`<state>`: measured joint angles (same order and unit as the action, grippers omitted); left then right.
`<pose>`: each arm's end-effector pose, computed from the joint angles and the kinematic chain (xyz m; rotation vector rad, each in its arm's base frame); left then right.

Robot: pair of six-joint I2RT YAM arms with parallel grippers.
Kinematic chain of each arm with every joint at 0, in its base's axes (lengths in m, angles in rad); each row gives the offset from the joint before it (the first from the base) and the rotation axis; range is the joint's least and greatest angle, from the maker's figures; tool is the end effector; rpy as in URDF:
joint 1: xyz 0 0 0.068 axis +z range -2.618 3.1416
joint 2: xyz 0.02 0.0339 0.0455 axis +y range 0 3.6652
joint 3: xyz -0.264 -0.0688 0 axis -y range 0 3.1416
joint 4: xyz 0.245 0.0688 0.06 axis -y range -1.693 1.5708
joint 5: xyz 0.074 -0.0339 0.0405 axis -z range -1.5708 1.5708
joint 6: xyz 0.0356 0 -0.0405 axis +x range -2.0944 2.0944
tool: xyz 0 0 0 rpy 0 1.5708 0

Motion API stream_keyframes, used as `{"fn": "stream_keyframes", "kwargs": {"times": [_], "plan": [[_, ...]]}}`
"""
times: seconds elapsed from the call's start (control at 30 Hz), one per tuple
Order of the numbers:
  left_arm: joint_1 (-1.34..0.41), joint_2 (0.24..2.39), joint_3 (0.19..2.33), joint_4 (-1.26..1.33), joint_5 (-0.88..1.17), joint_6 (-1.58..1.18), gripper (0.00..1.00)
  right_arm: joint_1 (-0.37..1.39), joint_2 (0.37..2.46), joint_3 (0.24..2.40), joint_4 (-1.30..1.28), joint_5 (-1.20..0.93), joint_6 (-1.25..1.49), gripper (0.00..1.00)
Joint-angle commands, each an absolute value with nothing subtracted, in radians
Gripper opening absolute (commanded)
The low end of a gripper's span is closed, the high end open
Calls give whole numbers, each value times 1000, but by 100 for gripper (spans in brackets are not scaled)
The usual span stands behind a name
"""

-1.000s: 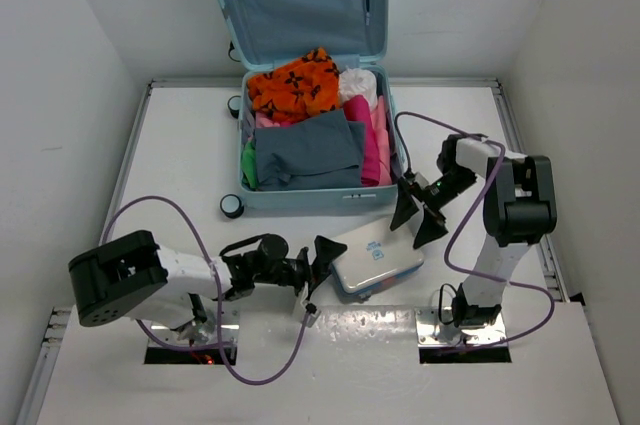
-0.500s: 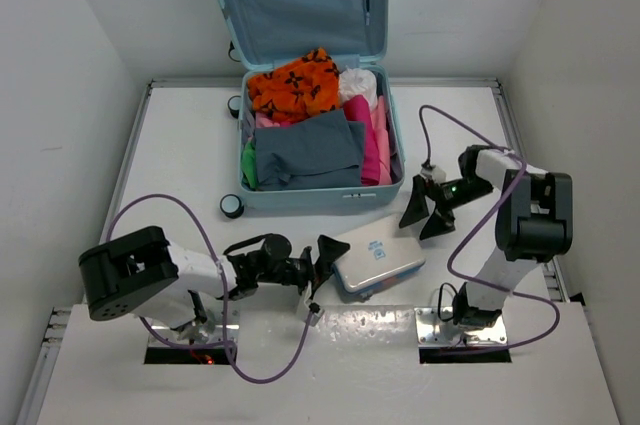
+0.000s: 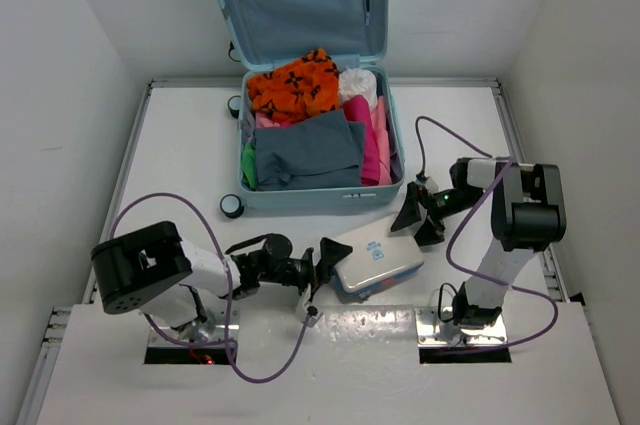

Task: Pack the luggage

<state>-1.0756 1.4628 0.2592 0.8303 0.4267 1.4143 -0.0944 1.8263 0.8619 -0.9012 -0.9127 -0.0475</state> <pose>0.0985 -0.2134 0.1300 1.8830 0.3409 -0.1866 0.2494 0.0047 0.1102 -0.2527 -2.6187 -1.3125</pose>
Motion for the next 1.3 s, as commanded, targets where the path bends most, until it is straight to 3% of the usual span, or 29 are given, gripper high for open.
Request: {"fn": "stream_keyframes", "kwargs": {"times": [0.0, 0.13, 0.23, 0.37, 0.63, 0.77, 0.97, 1.2, 1.27], "plan": [[-1071, 1603, 262, 880, 549, 1515, 100, 23, 1913, 801, -658, -911, -81, 100], [-988, 1525, 314, 713, 606, 1623, 100, 5, 1876, 796, -670, -861, -64, 100], [-917, 1381, 388, 196, 708, 1739, 100, -40, 1881, 824, -712, -859, -83, 100], [-905, 1264, 353, 24, 744, 1902, 100, -63, 1894, 861, -765, -865, -113, 100], [-948, 1243, 388, -61, 735, 1832, 100, -104, 1891, 887, -799, -868, -127, 100], [-948, 1291, 327, 29, 701, 1856, 100, -100, 1876, 873, -779, -885, -121, 100], [-983, 1544, 272, 469, 620, 1867, 100, -43, 1873, 835, -746, -896, -95, 100], [-1012, 1841, 420, 715, 597, 1856, 100, 107, 1934, 805, -635, -966, 63, 100], [-1022, 1903, 440, 829, 560, 1818, 100, 149, 1933, 796, -615, -999, 124, 93]]}}
